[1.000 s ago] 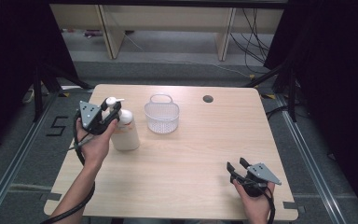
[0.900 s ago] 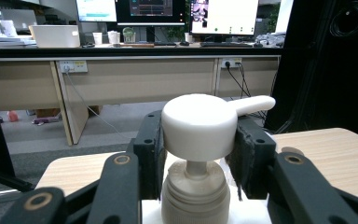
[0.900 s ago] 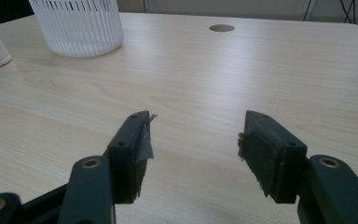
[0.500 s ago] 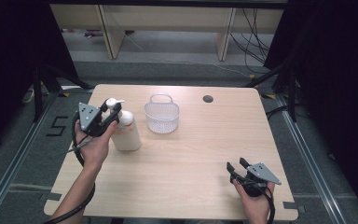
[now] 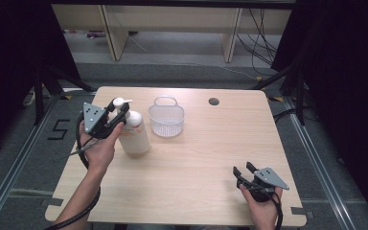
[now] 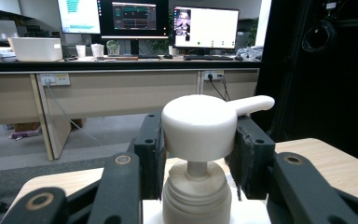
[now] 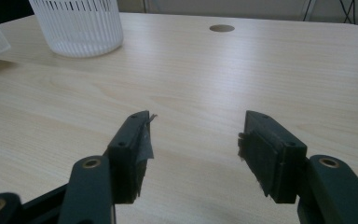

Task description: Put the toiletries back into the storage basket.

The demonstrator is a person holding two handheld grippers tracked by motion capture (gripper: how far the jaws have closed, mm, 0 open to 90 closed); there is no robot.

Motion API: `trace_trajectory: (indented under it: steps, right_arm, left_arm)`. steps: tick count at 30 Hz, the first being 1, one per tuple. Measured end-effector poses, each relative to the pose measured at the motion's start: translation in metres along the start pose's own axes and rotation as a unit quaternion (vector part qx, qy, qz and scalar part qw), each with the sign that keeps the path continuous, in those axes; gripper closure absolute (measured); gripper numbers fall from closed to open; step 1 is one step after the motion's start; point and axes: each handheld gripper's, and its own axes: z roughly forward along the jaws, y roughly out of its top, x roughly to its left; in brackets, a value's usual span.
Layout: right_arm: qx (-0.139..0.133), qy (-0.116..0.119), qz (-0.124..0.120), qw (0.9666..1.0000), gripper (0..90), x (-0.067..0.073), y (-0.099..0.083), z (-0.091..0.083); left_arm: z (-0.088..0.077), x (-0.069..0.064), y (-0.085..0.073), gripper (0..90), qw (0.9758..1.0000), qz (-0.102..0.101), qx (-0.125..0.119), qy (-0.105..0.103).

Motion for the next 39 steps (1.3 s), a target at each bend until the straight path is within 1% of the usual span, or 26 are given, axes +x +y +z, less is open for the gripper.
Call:
trace_trajectory:
  steps: [2,4,6,8,9,12,13,15,17,18,21,23,24,25,30,32,37,39]
  right_arm:
    - [0.0,-0.005,-0.001,1.0,42.8,0.0,0.0,0.0]
    - [0.008,-0.006,-0.003,0.9999,42.8,0.0,0.0,-0.001]
    - [0.008,-0.006,-0.001,0.9999,42.8,0.0,0.0,-0.001]
    - [0.005,-0.003,-0.003,1.0,42.8,0.0,0.0,-0.001]
    - [0.008,-0.007,-0.002,0.9999,42.8,0.0,0.0,-0.001]
    - [0.002,0.001,0.002,1.0,42.8,0.0,0.0,0.0]
    - [0.002,-0.005,-0.001,1.0,42.8,0.0,0.0,0.0]
    - [-0.002,-0.006,-0.002,1.0,42.8,0.0,0.0,0.001]
    - [-0.002,-0.005,0.0,1.0,42.8,0.0,0.0,0.001]
    - [0.001,-0.001,0.008,1.0,42.8,0.001,0.0,0.001]
    - [0.002,-0.002,0.011,0.9999,42.8,0.002,0.0,0.001]
    - [0.002,-0.002,0.01,0.9999,42.8,0.002,0.0,0.001]
    - [-0.001,-0.002,0.001,1.0,42.8,0.0,0.0,0.001]
    - [0.0,0.0,0.002,1.0,42.8,0.0,0.0,0.0]
    - [-0.001,-0.002,0.003,1.0,42.8,0.0,0.0,0.001]
    - [0.0,0.002,0.008,1.0,42.8,0.001,0.0,0.001]
    - [0.0,0.002,0.009,1.0,42.8,0.001,0.0,0.001]
    - [0.0,0.002,0.009,1.0,42.8,0.001,0.0,0.001]
  left_arm:
    - [0.001,-0.002,0.001,59.2,1.0,0.003,-0.001,-0.002]
    - [0.001,-0.003,0.002,59.2,1.0,0.003,-0.002,-0.004]
    - [0.002,-0.005,0.003,59.2,1.0,0.004,-0.004,-0.006]
    - [0.003,-0.006,0.004,59.2,0.9999,0.005,-0.005,-0.008]
    - [0.003,-0.007,0.004,59.2,0.9999,0.005,-0.005,-0.009]
    - [0.004,-0.009,0.005,59.2,0.9999,0.005,-0.007,-0.01]
    - [0.004,-0.009,0.006,59.2,0.9999,0.006,-0.007,-0.01]
    - [0.005,-0.01,0.007,59.2,0.9999,0.005,-0.009,-0.011]
    - [0.006,-0.011,0.008,59.2,0.9999,0.007,-0.01,-0.012]
    - [0.006,-0.012,0.009,59.2,0.9998,0.007,-0.012,-0.012]
    - [0.007,-0.014,0.011,59.2,0.9998,0.008,-0.015,-0.014]
    - [0.008,-0.016,0.012,59.2,0.9997,0.008,-0.018,-0.016]
    - [0.009,-0.016,0.012,59.2,0.9997,0.008,-0.017,-0.016]
    - [0.01,-0.017,0.013,59.2,0.9996,0.009,-0.018,-0.018]
    - [0.011,-0.019,0.016,59.2,0.9995,0.01,-0.021,-0.021]
    - [0.012,-0.02,0.018,59.2,0.9994,0.012,-0.022,-0.023]
    - [0.013,-0.022,0.023,59.2,0.9992,0.01,-0.029,-0.026]
    - [0.013,-0.022,0.025,59.2,0.9992,0.011,-0.027,-0.027]
